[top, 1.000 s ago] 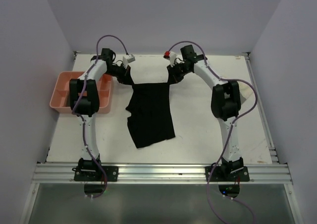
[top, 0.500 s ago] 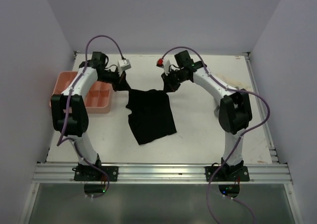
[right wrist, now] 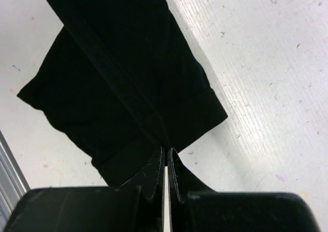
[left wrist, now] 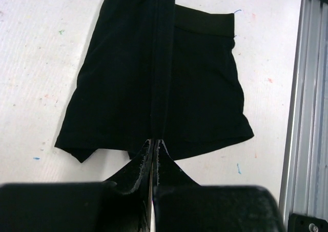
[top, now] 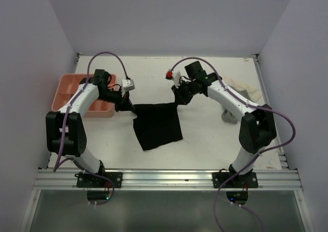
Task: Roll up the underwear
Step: Fold the underwear
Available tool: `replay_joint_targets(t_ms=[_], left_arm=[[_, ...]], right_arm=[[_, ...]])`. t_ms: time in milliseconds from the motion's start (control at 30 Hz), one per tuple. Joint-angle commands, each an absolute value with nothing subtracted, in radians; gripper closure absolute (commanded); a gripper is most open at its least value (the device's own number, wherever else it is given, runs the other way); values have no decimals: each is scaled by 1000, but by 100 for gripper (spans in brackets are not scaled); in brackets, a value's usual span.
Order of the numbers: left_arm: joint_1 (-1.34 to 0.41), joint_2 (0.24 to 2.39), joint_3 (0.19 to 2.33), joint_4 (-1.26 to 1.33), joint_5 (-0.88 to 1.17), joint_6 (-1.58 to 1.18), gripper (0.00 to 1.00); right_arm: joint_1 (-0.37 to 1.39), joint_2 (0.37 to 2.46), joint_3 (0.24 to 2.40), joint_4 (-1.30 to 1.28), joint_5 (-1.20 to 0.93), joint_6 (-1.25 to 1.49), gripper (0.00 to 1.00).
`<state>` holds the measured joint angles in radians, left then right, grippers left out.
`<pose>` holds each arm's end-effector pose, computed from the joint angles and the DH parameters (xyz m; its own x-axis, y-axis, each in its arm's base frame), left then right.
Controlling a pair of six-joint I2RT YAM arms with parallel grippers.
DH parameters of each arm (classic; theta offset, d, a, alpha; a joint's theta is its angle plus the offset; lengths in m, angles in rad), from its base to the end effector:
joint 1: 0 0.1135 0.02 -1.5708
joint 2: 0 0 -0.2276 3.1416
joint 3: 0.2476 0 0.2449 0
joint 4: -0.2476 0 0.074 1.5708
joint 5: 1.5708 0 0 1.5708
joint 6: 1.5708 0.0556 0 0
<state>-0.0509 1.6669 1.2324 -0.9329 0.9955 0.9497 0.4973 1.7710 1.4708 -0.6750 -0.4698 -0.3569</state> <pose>0.3008 -0.0620 0.1924 -0.4090 0.4639 -0.7858 0.9101 0.2707 -0.3139 0.3212 0.2030 0.2214 -0.4551 -0.6015 -0.6566 -0.8619 0.4828 0.1551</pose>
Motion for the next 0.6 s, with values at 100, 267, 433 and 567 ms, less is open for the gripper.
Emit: replay_joint_targets(t_ms=[100,267,433,567], left_arm=[[-89,1525,1164,-939,1020,991,100],[-130,1439,1088,-931,985,992,100],[-182,1396,996,-914,937,988,100],[-232,1384,928,-882,907,973,100]], right_arm=[[525,1686,1399,-667,-416,-373,100],[549,1634,1335,-661,-379,-365,100],[569,1609,1290,-681,-362,-371,100],[586,1631,1273,-704,-325,-391,100]])
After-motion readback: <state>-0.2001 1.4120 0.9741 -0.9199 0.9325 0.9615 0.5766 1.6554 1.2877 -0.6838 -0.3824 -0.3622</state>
